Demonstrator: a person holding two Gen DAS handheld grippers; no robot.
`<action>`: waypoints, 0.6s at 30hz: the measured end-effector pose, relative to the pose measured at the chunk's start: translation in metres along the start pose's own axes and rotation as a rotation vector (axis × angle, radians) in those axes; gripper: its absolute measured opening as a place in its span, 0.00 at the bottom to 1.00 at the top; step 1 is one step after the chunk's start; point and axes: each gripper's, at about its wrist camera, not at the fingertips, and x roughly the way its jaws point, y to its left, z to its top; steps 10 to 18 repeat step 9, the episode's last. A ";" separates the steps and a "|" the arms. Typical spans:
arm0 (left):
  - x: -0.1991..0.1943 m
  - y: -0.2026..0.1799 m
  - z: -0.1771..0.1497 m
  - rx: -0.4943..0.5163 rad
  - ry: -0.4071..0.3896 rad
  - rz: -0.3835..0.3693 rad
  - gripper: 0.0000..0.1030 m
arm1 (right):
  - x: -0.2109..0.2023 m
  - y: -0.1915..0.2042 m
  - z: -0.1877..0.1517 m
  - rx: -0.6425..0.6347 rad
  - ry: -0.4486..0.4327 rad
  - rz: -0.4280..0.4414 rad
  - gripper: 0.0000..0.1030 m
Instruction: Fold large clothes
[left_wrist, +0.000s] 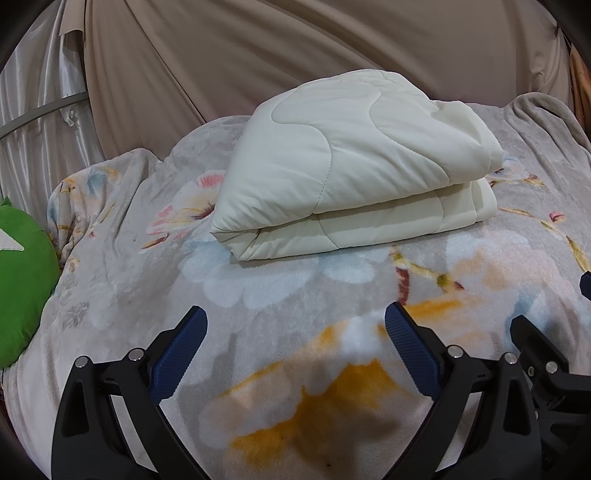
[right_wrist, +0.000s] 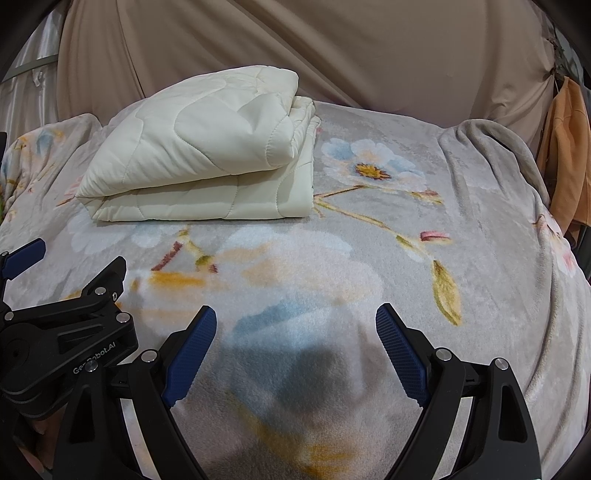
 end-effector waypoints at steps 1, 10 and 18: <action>0.000 0.000 0.000 0.002 -0.002 0.001 0.90 | 0.000 0.000 0.001 0.000 0.000 -0.002 0.84; -0.003 -0.002 0.000 0.006 -0.009 0.007 0.87 | 0.000 0.000 0.001 -0.007 -0.003 -0.010 0.84; -0.003 -0.002 0.000 0.006 -0.009 0.007 0.87 | 0.000 0.000 0.001 -0.007 -0.003 -0.010 0.84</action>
